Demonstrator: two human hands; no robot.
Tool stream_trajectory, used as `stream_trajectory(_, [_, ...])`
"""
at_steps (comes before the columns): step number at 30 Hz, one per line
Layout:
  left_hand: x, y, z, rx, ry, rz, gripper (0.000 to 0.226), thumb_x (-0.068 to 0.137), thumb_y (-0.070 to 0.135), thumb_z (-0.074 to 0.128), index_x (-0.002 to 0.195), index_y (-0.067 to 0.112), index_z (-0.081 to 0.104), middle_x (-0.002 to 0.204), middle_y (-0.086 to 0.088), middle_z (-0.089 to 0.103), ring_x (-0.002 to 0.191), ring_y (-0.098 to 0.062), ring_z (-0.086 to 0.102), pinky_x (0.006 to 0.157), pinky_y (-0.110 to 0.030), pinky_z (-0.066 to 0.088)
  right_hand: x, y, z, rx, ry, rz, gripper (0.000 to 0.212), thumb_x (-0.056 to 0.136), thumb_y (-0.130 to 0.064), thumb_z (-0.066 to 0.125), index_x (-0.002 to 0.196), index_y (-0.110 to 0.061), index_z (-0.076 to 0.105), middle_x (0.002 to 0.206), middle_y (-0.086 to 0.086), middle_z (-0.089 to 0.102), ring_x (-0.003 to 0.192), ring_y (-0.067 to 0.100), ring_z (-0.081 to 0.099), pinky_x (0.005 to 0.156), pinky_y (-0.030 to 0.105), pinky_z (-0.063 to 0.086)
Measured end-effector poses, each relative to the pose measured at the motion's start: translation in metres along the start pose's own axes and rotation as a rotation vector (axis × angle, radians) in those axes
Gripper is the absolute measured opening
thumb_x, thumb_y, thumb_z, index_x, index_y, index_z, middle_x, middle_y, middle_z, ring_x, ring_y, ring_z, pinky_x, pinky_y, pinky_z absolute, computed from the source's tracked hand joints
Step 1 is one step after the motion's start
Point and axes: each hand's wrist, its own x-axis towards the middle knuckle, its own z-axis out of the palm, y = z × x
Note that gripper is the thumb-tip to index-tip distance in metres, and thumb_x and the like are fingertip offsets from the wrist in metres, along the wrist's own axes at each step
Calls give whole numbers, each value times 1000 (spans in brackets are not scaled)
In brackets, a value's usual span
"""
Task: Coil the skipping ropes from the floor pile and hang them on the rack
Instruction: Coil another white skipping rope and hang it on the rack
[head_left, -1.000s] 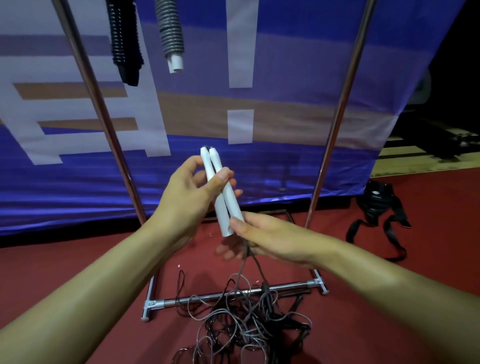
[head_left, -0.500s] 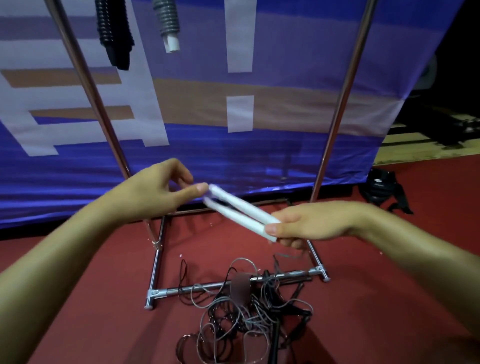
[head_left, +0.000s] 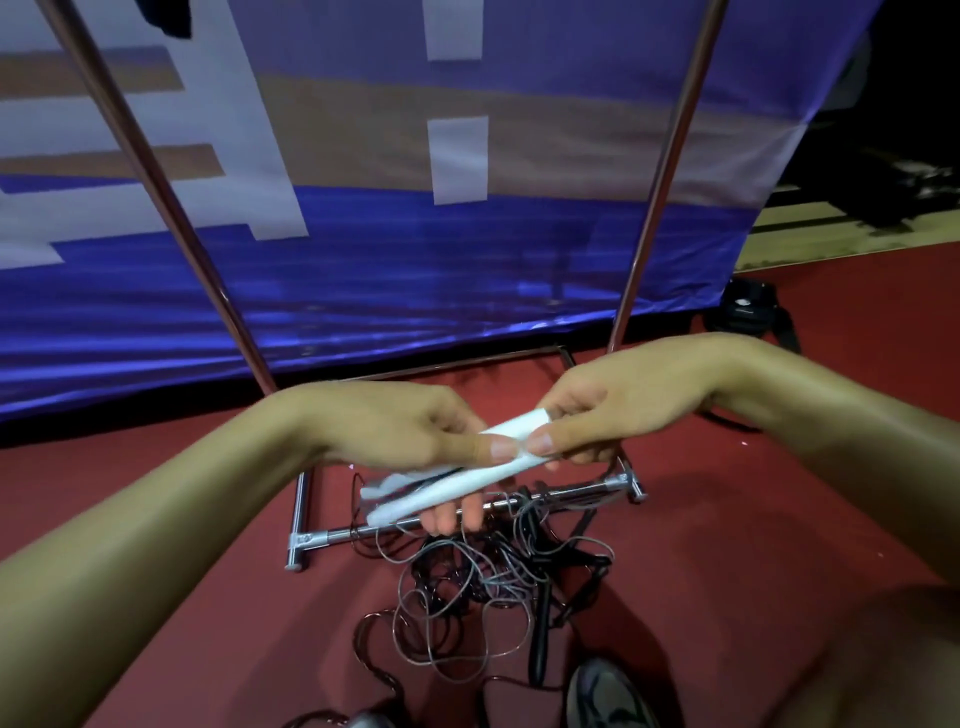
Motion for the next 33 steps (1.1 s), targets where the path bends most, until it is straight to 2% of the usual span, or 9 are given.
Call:
stream_trajectory(5, [6,-12,1,0,149,74,32,103,49,48,96,23,64,74,2,60,58,-14,55,57,-29,48,-9,-3,-9,8,81,-23,26,106,-38,53,98,-17,67,64,-16,54,56,3,46,61,16,39])
stream_trajectory(9, [11,-10,7,45,131,-18,36,105,52,42,97,19,55,71,7,69,64,-16,68,55,-29,48,-10,-6,-9,-89,80,-34,26,105,-43,51,87,-27,63,64,-12,47,58,6,40,57,20,35])
stream_trajectory(12, [12,-10,9,11,112,1,33,108,44,40,111,15,54,97,4,79,81,-17,78,49,-24,49,-9,-8,-7,-95,142,-62,29,100,-52,50,81,-31,61,67,-6,53,59,8,46,59,22,39])
stream_trajectory(15, [13,-12,7,130,203,58,30,109,41,41,99,17,54,80,10,76,59,-8,70,52,-26,51,-9,-7,-7,-44,187,-34,38,94,-58,50,90,-24,66,72,5,55,63,12,60,62,24,47])
stream_trajectory(19, [17,-19,5,304,350,48,31,108,46,43,91,23,55,70,9,64,58,-5,59,62,-23,50,-4,-3,-9,-369,317,-41,30,103,-48,53,84,-28,64,64,-2,54,55,8,47,56,25,38])
stream_trajectory(23, [24,-27,0,372,489,28,29,107,44,44,86,27,54,78,9,64,59,3,55,63,-15,45,0,-7,-10,-545,399,19,23,103,-43,55,83,-33,60,67,-14,69,60,0,62,61,16,43])
stream_trajectory(26, [25,-32,-1,221,467,36,31,108,39,46,89,18,58,78,2,70,65,-8,64,71,-26,54,1,-13,-13,-592,444,53,23,100,-52,56,82,-39,61,70,-10,70,64,6,64,68,33,54])
stream_trajectory(29, [19,-35,-2,63,413,64,35,107,38,47,94,10,63,88,-7,78,82,-25,75,81,-37,58,-2,-19,-12,-662,525,41,25,98,-57,56,99,-39,73,80,-8,69,76,15,64,70,36,52])
stream_trajectory(33, [17,-35,-1,86,383,81,30,108,35,47,92,14,60,74,7,74,73,-18,73,77,-36,59,-2,-23,-7,-849,576,6,28,100,-59,50,114,-44,68,83,-14,58,92,19,63,68,32,41])
